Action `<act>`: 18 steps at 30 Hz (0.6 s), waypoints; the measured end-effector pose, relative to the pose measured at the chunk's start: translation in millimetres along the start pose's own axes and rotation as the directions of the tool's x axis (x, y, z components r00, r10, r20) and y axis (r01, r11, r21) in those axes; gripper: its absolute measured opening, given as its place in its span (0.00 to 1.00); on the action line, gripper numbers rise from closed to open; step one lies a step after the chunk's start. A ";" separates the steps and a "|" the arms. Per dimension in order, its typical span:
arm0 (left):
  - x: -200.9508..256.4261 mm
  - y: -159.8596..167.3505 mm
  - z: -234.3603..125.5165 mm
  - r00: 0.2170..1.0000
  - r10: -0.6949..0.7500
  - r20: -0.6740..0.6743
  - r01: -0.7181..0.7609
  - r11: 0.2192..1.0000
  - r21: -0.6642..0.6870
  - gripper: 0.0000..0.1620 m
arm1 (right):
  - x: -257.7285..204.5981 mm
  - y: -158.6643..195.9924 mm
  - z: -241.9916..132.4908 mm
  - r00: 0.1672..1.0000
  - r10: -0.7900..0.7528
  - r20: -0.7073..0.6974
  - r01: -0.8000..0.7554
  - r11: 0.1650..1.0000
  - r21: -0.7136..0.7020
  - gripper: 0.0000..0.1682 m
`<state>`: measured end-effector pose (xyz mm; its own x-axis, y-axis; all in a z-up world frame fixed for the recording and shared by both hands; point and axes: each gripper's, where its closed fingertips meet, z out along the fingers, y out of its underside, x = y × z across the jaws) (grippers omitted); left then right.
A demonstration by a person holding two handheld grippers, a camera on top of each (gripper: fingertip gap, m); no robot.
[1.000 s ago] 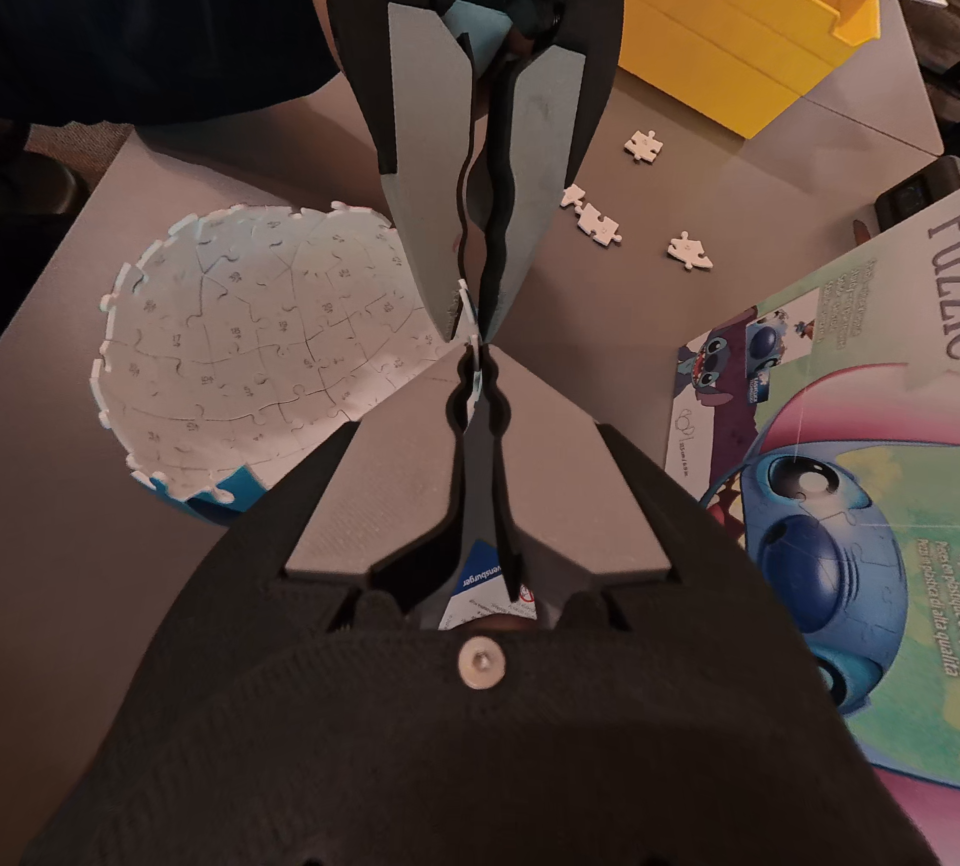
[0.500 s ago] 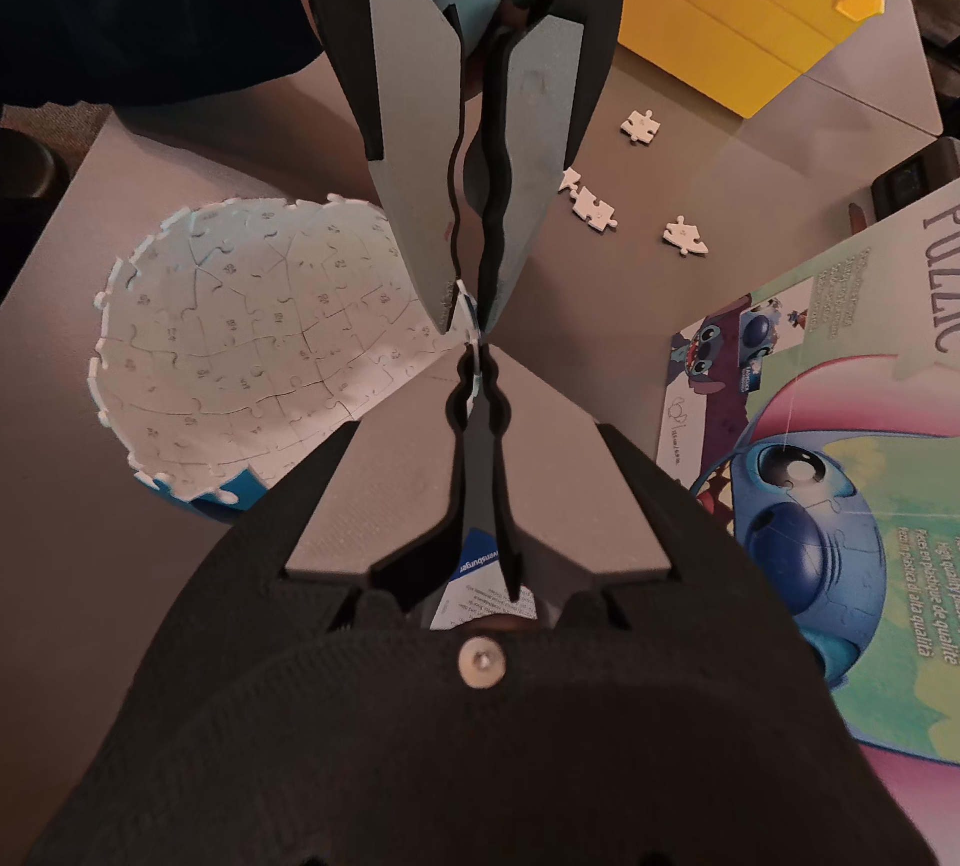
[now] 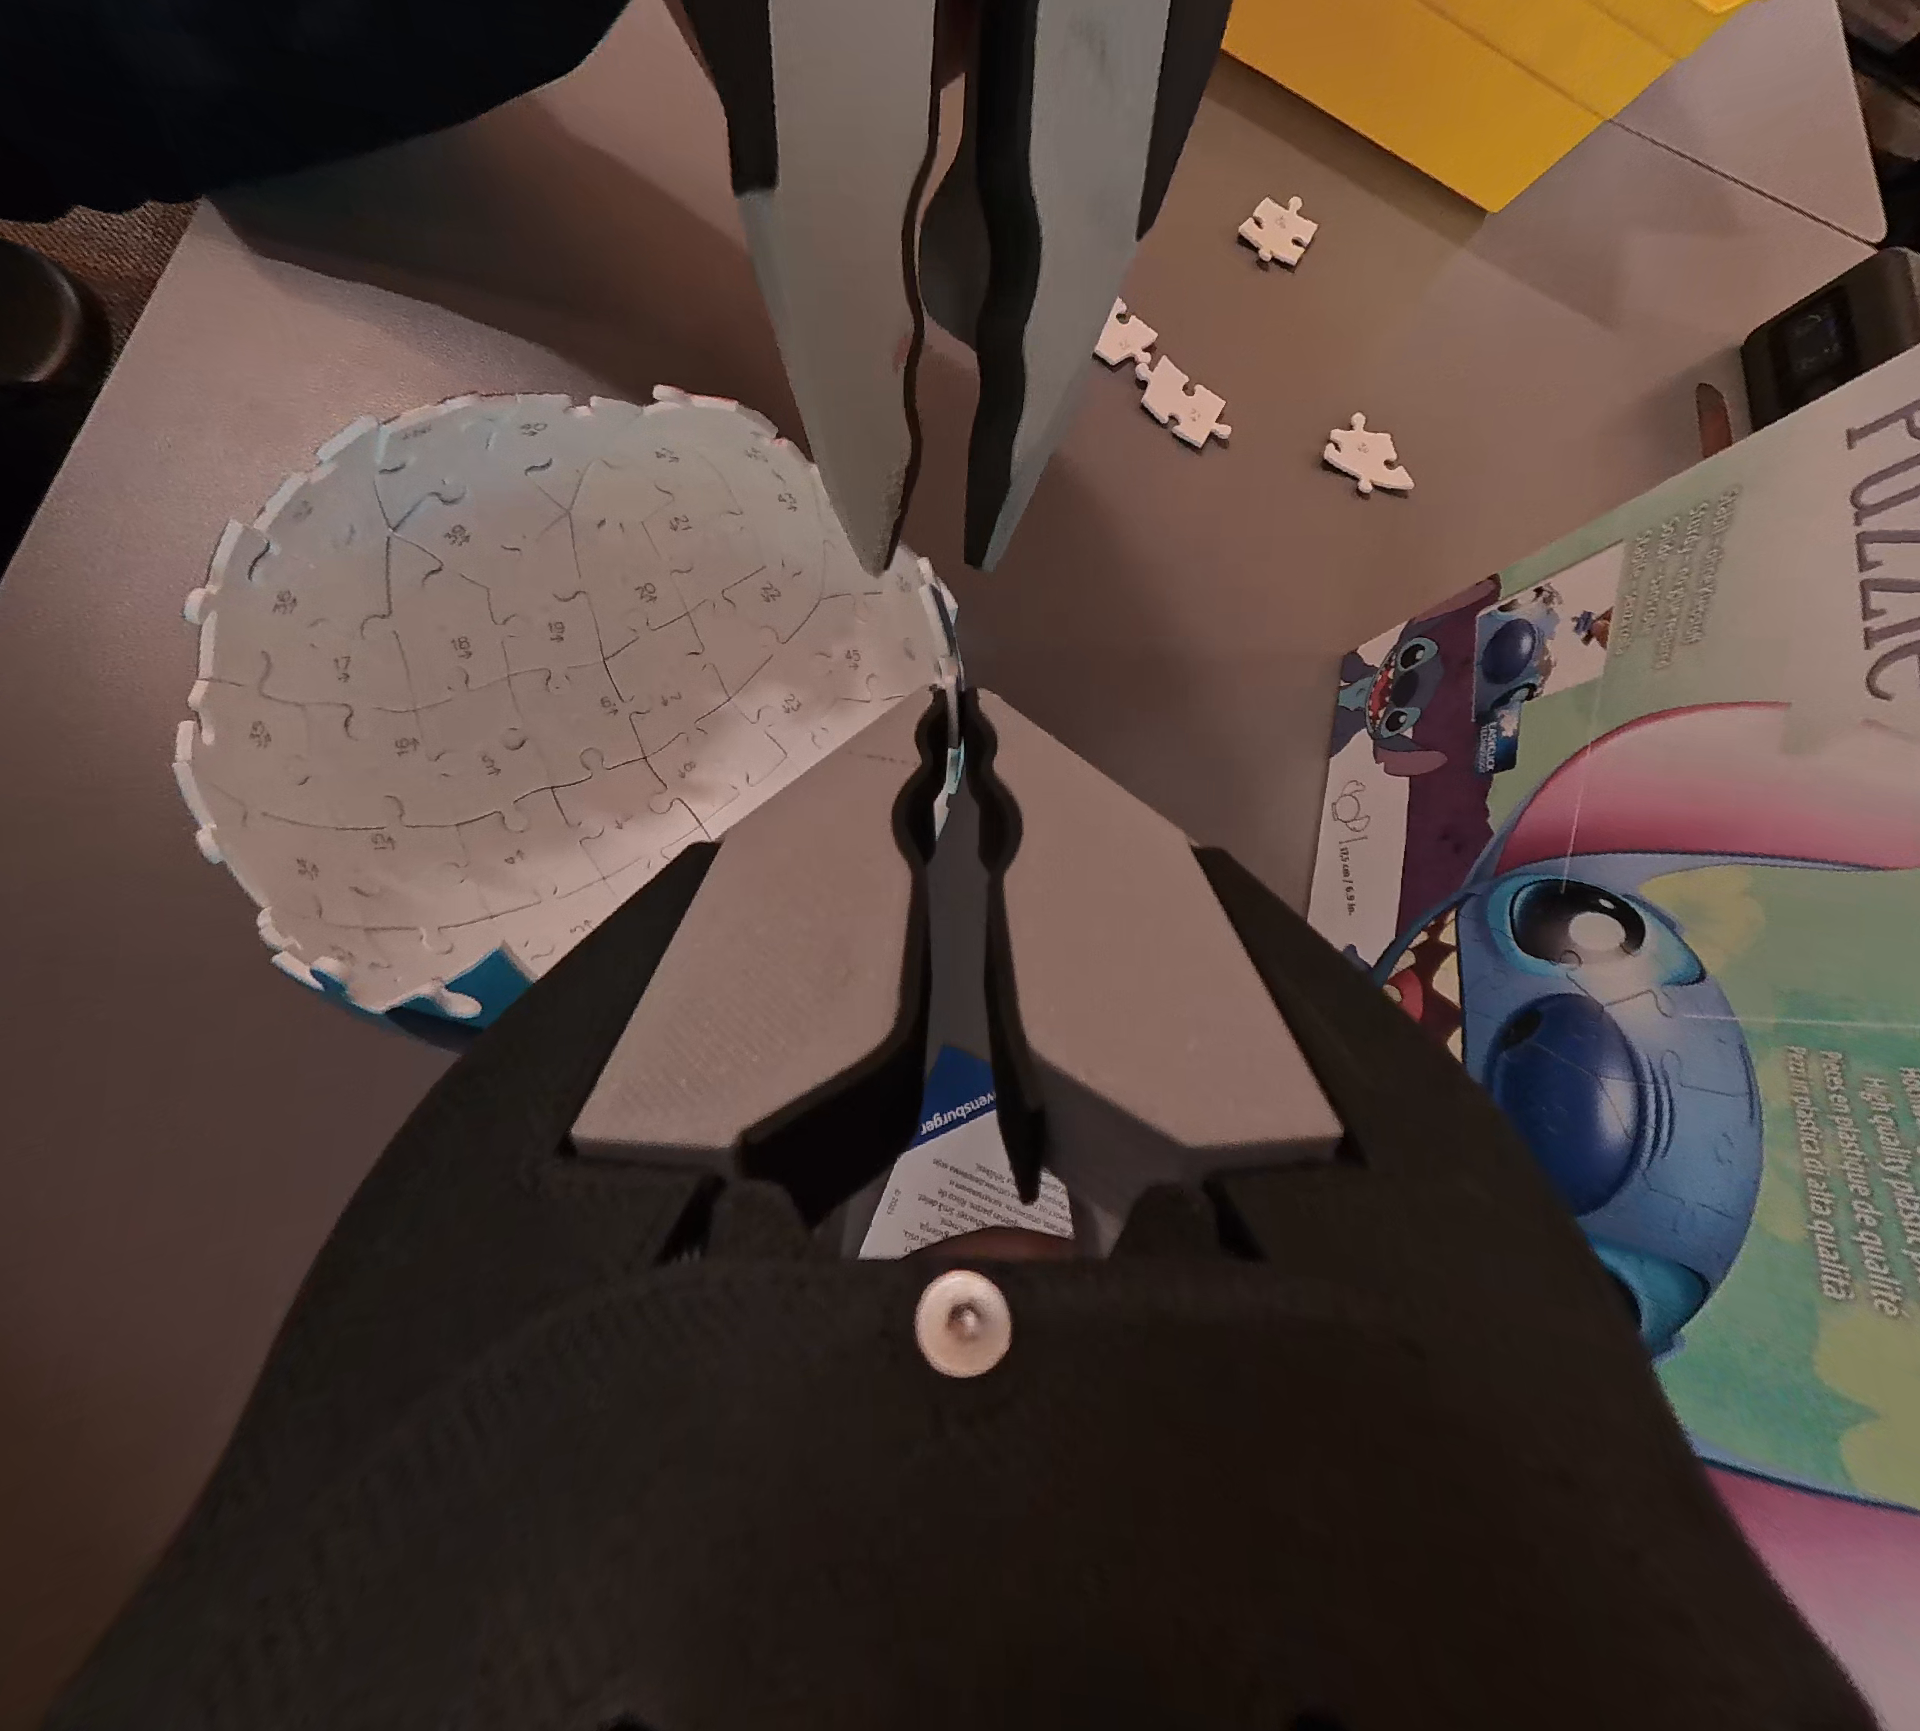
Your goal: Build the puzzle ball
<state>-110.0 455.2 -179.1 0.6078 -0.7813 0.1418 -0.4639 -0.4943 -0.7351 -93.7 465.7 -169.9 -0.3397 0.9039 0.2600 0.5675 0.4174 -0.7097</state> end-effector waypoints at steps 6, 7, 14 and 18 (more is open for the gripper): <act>0.9 7.9 8.2 0.998 -0.054 0.032 0.057 0.995 -0.084 0.04 | -0.1 0.0 0.0 1.000 0.008 0.003 -0.008 1.000 -0.005 0.00; 0.4 9.2 8.4 0.997 -0.065 0.040 0.069 0.992 -0.102 0.04 | -0.2 0.4 0.1 1.000 0.012 0.005 -0.012 1.000 -0.007 0.00; 4.6 7.8 1.0 0.994 -0.078 0.079 0.096 0.961 -0.258 0.07 | 0.4 -0.6 -3.0 1.000 0.023 0.014 -0.023 1.000 -0.011 0.00; 8.0 5.7 -7.9 0.991 -0.064 0.121 0.101 0.941 -0.324 0.09 | -0.1 -6.8 -6.5 1.000 0.026 0.016 -0.026 0.999 0.021 0.00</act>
<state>-112.9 443.1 -176.9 0.7099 -0.6961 0.1077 -0.5842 -0.6673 -0.4620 -92.7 463.4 -160.8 -0.3368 0.9128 0.2311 0.5603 0.3916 -0.7299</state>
